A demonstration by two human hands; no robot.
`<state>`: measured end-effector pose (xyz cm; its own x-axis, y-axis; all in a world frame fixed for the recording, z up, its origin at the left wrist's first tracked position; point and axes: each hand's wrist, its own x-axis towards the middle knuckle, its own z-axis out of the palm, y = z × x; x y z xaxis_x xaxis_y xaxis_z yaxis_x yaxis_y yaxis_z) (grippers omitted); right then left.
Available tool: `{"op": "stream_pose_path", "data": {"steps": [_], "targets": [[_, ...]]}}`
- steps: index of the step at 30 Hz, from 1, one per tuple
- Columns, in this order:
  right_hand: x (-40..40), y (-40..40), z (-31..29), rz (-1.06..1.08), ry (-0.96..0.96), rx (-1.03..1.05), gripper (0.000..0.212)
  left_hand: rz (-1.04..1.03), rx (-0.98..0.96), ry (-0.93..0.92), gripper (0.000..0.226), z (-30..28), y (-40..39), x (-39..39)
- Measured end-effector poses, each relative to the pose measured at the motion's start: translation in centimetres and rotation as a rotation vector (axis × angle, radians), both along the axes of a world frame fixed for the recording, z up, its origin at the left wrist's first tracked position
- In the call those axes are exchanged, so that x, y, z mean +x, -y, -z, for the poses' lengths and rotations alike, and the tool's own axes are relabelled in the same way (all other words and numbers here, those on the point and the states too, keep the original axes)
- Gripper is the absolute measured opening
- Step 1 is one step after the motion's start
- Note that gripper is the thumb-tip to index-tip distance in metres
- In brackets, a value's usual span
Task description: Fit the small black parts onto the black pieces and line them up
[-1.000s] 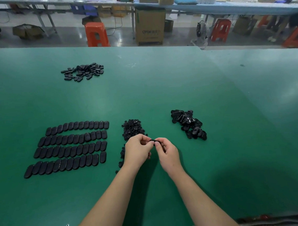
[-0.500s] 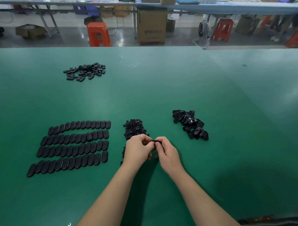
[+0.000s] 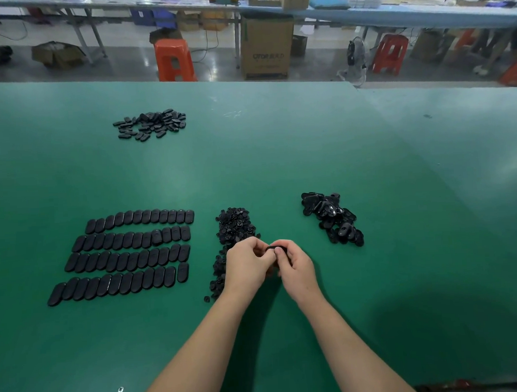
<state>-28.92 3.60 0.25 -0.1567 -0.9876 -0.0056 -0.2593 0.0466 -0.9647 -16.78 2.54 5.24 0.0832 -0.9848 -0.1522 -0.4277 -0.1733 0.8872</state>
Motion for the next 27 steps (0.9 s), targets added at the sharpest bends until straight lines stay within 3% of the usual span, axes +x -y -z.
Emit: {"op": "stream_pose_path", "data": {"steps": [10, 17, 21, 27], "targets": [[-0.1, -0.1, 0.0, 0.043, 0.093, -0.028, 0.016, 0.073, -0.077, 0.008, 0.01, 0.2, -0.3, -0.2], [0.1, 0.0, -0.3, 0.053, 0.048, -0.028, 0.016, 0.152, -0.207, 0.228, 0.009, 0.8, -0.3, 0.0], [0.1, 0.2, -0.2, 0.018, 0.027, 0.007, 0.018, 0.212, -0.406, 0.478, 0.028, 1.3, -0.5, 0.5], [0.2, -0.1, -0.5, 0.011, 0.051, 0.022, 0.021, 0.251, -0.553, 0.678, 0.016, 0.7, -0.7, 1.7]]}}
